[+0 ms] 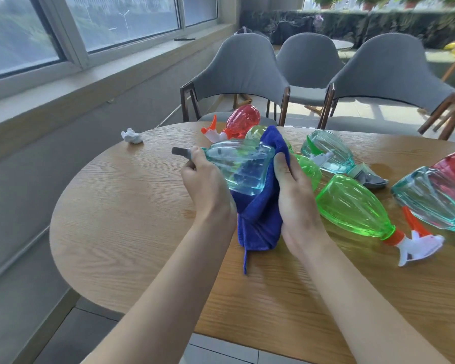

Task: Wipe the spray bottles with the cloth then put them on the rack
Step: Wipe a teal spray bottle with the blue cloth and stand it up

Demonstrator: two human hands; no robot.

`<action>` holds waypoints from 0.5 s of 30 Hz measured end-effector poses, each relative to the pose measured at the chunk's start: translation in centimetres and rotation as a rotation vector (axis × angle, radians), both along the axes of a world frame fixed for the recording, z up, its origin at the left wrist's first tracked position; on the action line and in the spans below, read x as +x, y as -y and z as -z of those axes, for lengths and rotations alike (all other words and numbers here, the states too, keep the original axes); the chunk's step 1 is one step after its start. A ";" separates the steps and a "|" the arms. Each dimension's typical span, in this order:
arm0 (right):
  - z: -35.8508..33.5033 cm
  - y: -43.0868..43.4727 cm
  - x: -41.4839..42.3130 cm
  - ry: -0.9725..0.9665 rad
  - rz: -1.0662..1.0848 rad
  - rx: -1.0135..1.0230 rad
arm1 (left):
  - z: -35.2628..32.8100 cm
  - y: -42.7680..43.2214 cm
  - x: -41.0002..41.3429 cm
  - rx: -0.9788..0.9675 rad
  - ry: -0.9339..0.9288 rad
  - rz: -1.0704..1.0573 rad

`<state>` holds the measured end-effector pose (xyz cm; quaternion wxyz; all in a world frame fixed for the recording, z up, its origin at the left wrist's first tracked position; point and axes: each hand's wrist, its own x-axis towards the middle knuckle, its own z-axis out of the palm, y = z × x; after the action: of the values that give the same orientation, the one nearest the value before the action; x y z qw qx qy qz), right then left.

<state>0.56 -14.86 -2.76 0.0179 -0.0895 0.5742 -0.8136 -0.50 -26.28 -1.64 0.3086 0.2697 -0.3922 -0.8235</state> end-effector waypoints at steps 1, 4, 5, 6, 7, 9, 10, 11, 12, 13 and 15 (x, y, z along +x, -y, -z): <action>-0.1 0.0 0.2 -0.031 -0.013 0.015 | 0.0 0.1 0.0 -0.018 0.000 -0.014; -0.3 -0.4 0.7 -0.244 0.014 0.193 | -0.2 0.3 0.1 -0.046 0.025 -0.048; -0.3 -0.6 0.6 -0.334 0.026 0.280 | -0.1 0.4 0.0 -0.046 0.044 -0.058; -0.1 -0.8 0.6 -0.411 0.027 0.364 | -0.2 0.4 0.0 -0.044 0.063 -0.067; 0.1 -0.9 0.5 -0.480 0.022 0.440 | -0.1 0.3 0.0 -0.047 0.079 -0.075; 0.3 -0.9 0.5 -0.574 0.017 0.564 | 0.0 0.2 -0.1 -0.052 0.097 -0.073; 0.3 -1.0 0.5 -0.581 0.014 0.601 | 0.0 0.1 0.0 -0.055 0.096 -0.062; 0.2 -1.1 0.4 -0.574 0.006 0.614 | 0.0 0.0 0.1 -0.067 0.085 -0.051; 0.1 -1.3 0.3 -0.538 -0.018 0.619 | 0.0 -0.2 0.2 -0.100 0.070 -0.040; -0.2 -1.4 0.2 -0.449 -0.062 0.586 | -0.1 -0.3 0.4 -0.141 0.056 -0.029; -1.0 -1.6 0.1 -0.150 -0.201 0.338 | -0.4 -0.6 0.8 -0.226 0.023 -0.013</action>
<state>0.68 -13.24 -1.80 0.0708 -0.2024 0.6906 -0.6907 0.26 -25.70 -1.22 0.3376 0.2453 -0.4845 -0.7688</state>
